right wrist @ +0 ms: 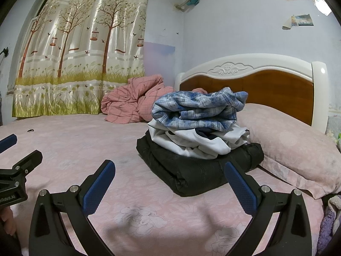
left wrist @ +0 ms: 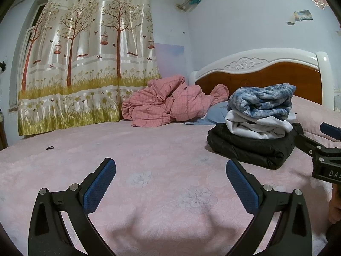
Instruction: Fold large clothes
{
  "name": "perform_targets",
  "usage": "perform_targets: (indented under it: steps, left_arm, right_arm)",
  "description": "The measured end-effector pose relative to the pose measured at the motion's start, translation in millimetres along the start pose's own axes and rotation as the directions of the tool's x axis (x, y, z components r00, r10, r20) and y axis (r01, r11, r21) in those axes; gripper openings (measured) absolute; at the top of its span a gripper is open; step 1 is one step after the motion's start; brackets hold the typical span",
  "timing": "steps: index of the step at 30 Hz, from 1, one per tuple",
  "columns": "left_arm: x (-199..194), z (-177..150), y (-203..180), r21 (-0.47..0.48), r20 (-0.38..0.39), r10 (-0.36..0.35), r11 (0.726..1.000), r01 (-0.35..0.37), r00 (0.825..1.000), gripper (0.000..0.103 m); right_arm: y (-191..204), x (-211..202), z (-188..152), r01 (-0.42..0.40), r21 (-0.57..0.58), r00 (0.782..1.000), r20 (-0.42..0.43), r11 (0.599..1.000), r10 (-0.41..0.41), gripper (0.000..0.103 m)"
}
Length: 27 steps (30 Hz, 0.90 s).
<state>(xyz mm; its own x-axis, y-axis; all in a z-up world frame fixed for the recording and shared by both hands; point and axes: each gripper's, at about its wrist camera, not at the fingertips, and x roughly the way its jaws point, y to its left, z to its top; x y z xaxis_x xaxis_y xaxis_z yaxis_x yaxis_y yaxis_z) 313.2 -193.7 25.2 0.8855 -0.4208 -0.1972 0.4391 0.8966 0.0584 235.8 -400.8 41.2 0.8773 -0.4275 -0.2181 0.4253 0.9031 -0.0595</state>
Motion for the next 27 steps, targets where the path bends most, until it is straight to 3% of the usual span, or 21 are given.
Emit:
perform_targets:
  steps: [27]
  left_arm:
    - [3.6,-2.0,2.3,-0.009,-0.01,-0.005,1.0,0.005,1.0,0.103]
  right_arm:
    - [-3.4,3.8,0.7,-0.003,-0.009,1.0,0.003,1.0,0.003,0.103]
